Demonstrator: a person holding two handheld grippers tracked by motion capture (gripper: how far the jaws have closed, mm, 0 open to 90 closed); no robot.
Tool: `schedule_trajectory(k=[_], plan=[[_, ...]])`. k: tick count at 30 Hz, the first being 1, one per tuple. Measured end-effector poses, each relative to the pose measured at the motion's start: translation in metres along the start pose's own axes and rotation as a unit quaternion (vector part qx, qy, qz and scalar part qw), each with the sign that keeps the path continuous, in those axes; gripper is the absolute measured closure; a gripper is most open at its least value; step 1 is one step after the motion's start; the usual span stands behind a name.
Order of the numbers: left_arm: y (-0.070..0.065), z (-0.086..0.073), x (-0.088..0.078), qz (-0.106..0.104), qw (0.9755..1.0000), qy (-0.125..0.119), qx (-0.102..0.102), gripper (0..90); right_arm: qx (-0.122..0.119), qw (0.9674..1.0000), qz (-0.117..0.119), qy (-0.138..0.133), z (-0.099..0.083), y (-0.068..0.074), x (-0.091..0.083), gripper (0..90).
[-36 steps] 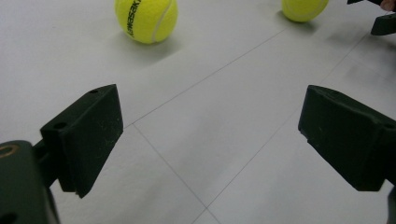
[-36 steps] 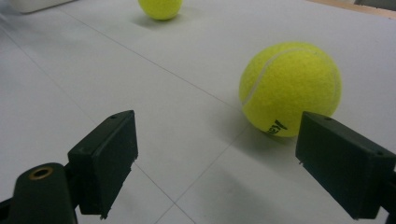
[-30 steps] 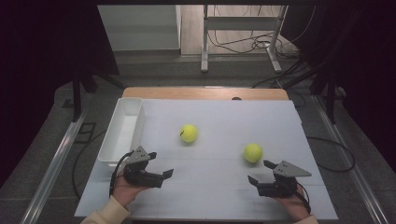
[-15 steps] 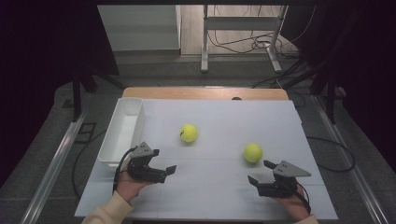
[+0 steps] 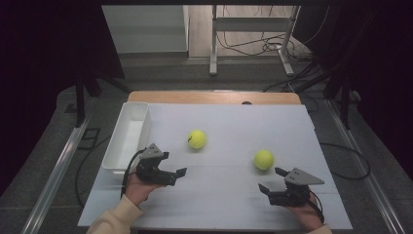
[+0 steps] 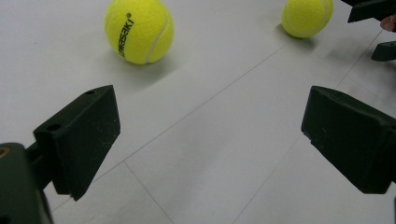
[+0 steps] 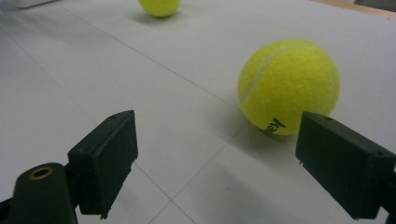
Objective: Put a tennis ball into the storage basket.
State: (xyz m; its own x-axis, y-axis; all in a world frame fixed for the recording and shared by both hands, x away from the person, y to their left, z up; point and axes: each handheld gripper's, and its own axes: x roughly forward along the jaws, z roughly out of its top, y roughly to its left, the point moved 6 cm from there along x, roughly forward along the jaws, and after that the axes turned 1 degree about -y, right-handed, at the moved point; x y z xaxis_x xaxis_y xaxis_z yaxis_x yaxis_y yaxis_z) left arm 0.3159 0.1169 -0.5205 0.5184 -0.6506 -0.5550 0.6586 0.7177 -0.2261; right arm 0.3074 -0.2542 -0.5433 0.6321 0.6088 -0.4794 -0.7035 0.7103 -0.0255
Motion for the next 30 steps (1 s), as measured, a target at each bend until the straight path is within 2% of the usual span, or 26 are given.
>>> schedule_trajectory(k=[30], plan=[[0.006,0.022,0.026,0.003,0.9999,0.014,0.002,5.9,0.0,1.0,0.001,0.001,-0.001,0.0,0.0,13.4]])
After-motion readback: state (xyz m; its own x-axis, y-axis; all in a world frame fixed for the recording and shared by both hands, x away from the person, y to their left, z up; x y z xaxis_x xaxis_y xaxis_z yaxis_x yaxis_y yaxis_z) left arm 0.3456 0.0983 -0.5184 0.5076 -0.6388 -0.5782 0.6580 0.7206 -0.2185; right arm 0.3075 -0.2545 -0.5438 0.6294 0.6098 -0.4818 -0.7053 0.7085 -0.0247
